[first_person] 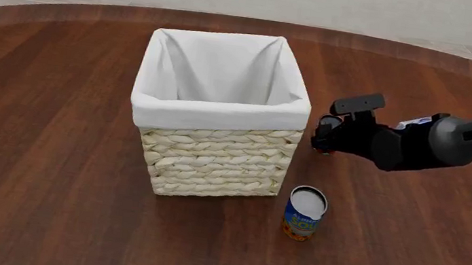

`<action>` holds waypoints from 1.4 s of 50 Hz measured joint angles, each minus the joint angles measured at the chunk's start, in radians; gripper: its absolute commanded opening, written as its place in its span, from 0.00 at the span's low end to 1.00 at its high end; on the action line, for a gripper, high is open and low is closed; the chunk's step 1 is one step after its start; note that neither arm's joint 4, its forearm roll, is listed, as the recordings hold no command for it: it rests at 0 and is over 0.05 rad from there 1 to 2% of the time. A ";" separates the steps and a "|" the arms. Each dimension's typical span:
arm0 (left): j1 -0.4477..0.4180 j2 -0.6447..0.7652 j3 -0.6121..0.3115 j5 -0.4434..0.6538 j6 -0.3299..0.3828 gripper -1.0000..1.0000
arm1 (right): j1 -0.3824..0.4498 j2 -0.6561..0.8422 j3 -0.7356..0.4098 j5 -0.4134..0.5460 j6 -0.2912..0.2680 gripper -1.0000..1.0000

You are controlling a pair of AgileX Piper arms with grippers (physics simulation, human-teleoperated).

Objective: Pick up the tomato sauce, and put it in the basket.

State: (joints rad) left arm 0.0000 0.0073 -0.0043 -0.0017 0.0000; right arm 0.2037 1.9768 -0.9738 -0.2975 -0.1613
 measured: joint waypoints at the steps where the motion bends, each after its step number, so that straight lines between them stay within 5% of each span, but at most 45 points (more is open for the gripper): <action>1: 0.000 0.000 0.000 0.000 0.000 1.00 | 0.000 -0.001 -0.001 0.001 -0.001 0.00; 41: 0.000 0.000 0.000 0.000 0.000 1.00 | 0.020 -0.242 -0.032 0.127 -0.041 0.00; 70: 0.000 0.000 0.000 0.000 0.000 1.00 | 0.072 -0.357 -0.219 0.323 -0.101 0.00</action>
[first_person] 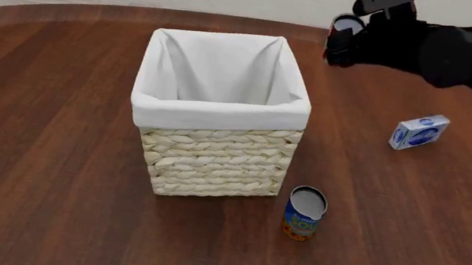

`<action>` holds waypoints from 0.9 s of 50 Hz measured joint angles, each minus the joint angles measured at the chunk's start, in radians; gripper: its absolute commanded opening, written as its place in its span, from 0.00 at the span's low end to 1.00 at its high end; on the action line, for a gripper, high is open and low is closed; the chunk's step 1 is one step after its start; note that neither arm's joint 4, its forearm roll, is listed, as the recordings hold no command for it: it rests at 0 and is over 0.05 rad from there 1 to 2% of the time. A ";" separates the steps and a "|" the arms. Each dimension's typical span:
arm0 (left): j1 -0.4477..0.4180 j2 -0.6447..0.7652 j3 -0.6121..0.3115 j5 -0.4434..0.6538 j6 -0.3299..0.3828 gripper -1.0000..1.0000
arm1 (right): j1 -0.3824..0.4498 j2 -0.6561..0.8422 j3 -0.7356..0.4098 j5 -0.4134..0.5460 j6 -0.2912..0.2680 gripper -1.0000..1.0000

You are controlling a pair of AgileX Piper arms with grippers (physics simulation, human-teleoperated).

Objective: Pick up the tomato sauce, and put it in the basket.

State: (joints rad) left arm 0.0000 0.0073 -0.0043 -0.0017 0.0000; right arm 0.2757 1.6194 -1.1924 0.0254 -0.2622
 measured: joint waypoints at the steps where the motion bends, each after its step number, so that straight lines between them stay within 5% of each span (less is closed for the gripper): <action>1: 0.000 0.000 0.000 0.000 0.000 1.00 | 0.003 -0.004 -0.005 0.007 -0.002 0.00; 20: 0.000 0.000 0.000 0.000 0.000 1.00 | 0.076 -0.079 -0.087 0.120 -0.022 0.00; 45: 0.000 0.000 0.000 0.000 0.000 1.00 | 0.226 -0.138 -0.145 0.222 0.018 0.00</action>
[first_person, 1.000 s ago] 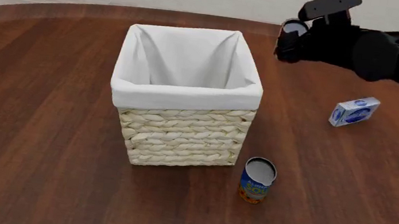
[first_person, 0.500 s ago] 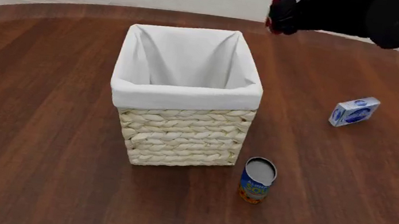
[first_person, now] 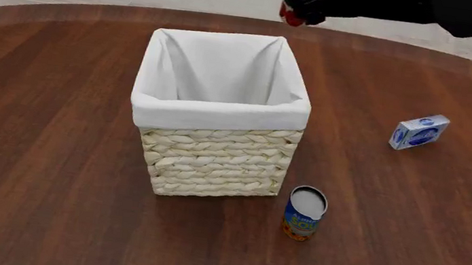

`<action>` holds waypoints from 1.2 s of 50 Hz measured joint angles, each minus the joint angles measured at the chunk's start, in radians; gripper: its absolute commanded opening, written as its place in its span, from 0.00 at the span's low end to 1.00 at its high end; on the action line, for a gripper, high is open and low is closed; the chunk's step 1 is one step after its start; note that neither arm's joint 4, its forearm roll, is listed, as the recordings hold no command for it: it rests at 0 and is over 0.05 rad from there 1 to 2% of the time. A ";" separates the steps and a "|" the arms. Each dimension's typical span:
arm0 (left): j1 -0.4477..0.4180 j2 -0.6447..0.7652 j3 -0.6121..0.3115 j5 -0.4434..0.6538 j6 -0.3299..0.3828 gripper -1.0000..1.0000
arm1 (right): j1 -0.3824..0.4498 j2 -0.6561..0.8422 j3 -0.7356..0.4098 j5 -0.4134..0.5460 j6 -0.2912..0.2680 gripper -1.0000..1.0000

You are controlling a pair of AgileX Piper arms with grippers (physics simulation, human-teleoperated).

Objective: Pick up the tomato sauce, and put it in the basket.

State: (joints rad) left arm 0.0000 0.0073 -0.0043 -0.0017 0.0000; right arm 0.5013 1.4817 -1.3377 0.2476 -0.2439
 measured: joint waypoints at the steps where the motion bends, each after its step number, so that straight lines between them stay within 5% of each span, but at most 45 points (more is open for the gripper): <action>1: 0.000 0.000 0.000 0.000 0.000 1.00 | 0.006 -0.002 -0.001 0.003 0.002 0.00; 60: 0.000 0.000 0.000 0.000 0.000 1.00 | 0.214 0.184 -0.252 0.308 -0.025 0.00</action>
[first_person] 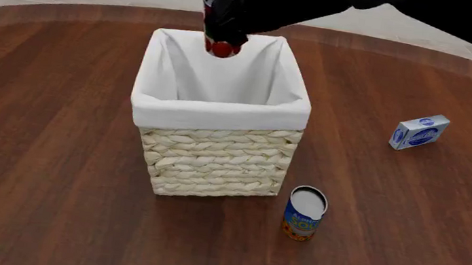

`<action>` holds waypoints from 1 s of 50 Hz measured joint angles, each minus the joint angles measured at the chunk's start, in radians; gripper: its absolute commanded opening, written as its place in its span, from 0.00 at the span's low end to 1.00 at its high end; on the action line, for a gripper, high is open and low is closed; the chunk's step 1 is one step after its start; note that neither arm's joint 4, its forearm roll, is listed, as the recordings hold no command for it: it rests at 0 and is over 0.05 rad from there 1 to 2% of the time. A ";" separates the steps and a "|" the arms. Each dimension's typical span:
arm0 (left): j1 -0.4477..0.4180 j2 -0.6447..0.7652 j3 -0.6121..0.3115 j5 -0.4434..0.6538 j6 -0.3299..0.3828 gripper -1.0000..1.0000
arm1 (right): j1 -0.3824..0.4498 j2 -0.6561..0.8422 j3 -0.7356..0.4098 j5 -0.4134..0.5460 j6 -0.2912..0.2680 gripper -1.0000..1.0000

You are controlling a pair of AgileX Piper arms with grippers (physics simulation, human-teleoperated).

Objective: Pick up the tomato sauce, and put it in the basket.

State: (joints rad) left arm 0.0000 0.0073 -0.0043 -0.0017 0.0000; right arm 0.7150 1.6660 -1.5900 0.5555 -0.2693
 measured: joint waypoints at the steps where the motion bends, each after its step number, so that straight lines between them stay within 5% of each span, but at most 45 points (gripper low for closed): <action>1: 0.000 0.000 0.000 0.000 0.000 1.00 | 0.000 0.004 -0.003 0.004 -0.002 0.00; 50: 0.000 0.000 0.000 0.000 0.000 1.00 | -0.017 0.172 -0.072 0.074 -0.063 0.00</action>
State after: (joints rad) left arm 0.0000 0.0073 -0.0043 -0.0017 0.0000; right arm 0.6984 1.8382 -1.6617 0.6299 -0.3328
